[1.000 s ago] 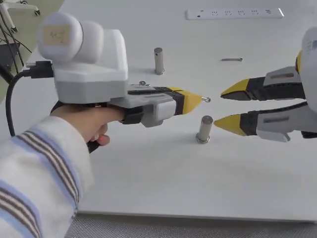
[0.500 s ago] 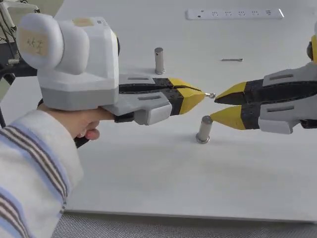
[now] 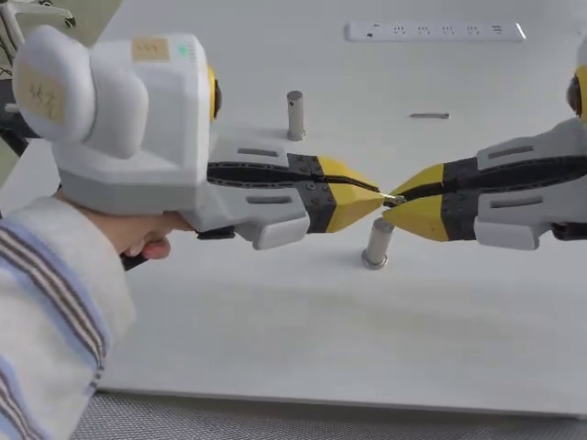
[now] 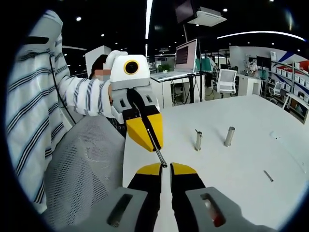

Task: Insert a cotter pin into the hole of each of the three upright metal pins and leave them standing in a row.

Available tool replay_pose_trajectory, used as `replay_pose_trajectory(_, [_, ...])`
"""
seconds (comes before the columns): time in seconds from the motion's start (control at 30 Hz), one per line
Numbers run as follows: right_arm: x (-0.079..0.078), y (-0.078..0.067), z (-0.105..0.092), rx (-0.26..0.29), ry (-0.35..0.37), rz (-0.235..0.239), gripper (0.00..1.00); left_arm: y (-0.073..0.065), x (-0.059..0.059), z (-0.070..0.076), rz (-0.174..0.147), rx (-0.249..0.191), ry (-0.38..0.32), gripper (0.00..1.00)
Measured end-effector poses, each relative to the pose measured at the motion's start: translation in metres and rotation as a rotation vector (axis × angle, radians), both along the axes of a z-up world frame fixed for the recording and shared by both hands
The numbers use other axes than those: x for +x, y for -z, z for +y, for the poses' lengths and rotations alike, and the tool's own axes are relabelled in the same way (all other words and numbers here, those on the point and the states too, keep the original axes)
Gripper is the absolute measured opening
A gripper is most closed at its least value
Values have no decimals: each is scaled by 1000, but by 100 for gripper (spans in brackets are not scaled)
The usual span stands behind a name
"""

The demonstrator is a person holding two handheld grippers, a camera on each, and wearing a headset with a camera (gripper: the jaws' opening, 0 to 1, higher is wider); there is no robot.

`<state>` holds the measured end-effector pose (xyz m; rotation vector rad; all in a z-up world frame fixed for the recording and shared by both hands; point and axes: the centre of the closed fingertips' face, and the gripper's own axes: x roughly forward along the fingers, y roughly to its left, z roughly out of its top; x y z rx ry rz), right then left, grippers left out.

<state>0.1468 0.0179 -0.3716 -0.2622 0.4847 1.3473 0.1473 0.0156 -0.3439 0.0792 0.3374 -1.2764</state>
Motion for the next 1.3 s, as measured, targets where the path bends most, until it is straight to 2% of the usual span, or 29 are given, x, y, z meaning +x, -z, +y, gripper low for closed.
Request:
replay_pose_trajectory(0.3, [-7, 1, -1, -14, -37, 3, 0, 3, -5, -1, -5, 26, 41, 0])
replay_pose_trajectory(0.4, [-9, 1, -2, -18, -45, 9, 0, 7, -2, 5, -12, 44, 66, 0])
replay_pose_trajectory(0.43, [-10, 1, -2, -20, -47, 14, 0, 8, -2, 5, -20, 59, 76, 0])
replay_pose_trajectory(0.53, [-11, 2, -4, -29, -57, 15, 0, 11, -5, 3, -23, 82, 96, 0])
replay_pose_trajectory(0.6, [-13, 3, -5, -35, -65, 17, 1, 14, -2, 6, -22, 89, 107, 0])
replay_pose_trajectory(0.73, [-15, 6, -6, -55, -80, 19, 0, 14, -12, -5, -20, 106, 137, 0])
replay_pose_trajectory(1.0, [-23, 11, -8, -82, -110, 30, 0, 17, -22, -12, 2, 118, 178, 0])
replay_pose_trajectory(1.13, [-25, 10, -9, -68, -98, 53, 0, 16, -28, -17, 9, 115, 186, 0])
replay_pose_trajectory(1.3, [-24, 9, -11, -46, -67, 76, 0, 19, -28, -19, 12, 122, 176, 0])
